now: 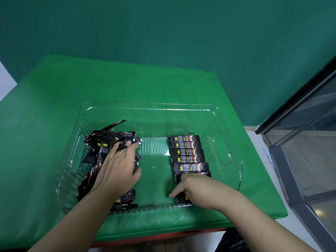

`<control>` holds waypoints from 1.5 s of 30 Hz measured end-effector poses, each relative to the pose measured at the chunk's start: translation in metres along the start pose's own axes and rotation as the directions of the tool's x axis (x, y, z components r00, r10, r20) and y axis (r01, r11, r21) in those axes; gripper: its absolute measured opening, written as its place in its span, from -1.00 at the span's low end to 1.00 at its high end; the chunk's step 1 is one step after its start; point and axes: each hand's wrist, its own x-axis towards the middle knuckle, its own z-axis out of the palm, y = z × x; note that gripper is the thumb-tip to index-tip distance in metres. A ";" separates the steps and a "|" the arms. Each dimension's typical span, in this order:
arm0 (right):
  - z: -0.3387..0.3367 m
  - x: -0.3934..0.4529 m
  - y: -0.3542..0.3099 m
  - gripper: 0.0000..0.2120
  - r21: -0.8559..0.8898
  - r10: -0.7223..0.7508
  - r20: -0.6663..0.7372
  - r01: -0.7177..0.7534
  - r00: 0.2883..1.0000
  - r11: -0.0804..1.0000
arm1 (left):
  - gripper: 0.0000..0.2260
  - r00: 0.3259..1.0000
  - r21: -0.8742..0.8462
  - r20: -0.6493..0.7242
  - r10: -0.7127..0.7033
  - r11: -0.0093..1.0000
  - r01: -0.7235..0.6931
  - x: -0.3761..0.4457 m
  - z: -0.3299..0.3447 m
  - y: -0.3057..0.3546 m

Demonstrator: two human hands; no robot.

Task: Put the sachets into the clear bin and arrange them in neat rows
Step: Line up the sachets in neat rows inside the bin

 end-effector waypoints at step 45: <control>-0.002 0.027 -0.002 -0.65 -0.232 -0.107 -0.372 0.019 0.922 0.972 | -0.53 0.941 0.448 0.298 0.162 0.846 -0.288 0.012 -0.006 -0.001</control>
